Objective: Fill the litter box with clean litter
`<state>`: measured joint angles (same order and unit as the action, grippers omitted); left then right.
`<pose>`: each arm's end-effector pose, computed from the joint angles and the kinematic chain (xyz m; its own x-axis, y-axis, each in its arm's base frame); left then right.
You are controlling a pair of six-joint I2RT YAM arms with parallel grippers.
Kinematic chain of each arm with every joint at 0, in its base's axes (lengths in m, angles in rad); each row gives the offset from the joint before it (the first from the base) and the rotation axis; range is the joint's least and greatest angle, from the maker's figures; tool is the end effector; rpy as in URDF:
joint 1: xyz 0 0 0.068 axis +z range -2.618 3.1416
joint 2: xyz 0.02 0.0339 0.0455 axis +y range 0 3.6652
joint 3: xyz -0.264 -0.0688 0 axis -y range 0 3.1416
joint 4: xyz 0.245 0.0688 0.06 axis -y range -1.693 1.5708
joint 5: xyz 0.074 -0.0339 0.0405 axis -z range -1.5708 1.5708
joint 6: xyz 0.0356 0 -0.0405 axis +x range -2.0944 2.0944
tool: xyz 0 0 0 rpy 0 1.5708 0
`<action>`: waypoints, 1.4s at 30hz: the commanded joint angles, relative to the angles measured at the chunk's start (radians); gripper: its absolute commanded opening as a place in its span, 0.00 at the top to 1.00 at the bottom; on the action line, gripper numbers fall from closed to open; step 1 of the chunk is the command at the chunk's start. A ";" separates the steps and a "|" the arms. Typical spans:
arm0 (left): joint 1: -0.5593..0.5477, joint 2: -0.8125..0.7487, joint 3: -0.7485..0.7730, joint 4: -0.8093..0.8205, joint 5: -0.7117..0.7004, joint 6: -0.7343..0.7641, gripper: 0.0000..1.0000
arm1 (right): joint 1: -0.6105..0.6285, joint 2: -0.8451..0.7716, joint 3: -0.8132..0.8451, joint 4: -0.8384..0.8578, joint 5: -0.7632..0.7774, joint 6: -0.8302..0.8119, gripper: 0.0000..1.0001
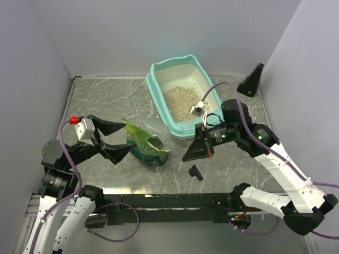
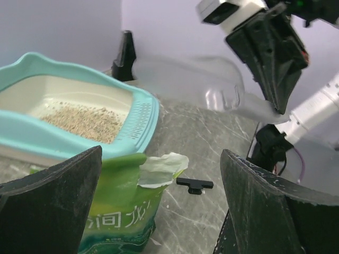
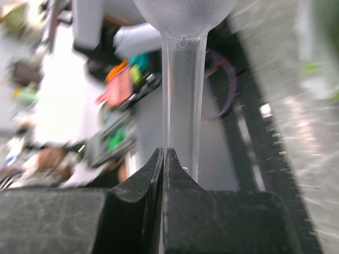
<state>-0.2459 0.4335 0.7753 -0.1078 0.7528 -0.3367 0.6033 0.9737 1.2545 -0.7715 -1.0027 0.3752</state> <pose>0.0798 -0.0451 0.3862 -0.0595 -0.2336 -0.9705 0.8508 0.4966 -0.1717 0.1250 0.1226 0.4135 -0.6973 -0.2410 -0.6751 -0.7114 0.1177 0.6928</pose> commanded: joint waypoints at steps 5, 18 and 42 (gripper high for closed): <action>-0.033 0.014 0.036 0.031 0.250 0.160 0.03 | 0.081 -0.027 -0.043 0.066 -0.238 0.051 1.00; -0.087 -0.032 -0.050 0.074 0.344 0.200 0.03 | 0.174 -0.070 -0.142 0.100 -0.248 0.079 1.00; -0.099 -0.029 -0.080 0.204 0.517 0.113 0.09 | 0.273 -0.024 -0.251 0.291 -0.232 0.151 1.00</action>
<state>-0.3386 0.4137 0.6987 0.0055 1.2121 -0.1982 0.8619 0.9524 1.0042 -0.5797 -1.2175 0.5014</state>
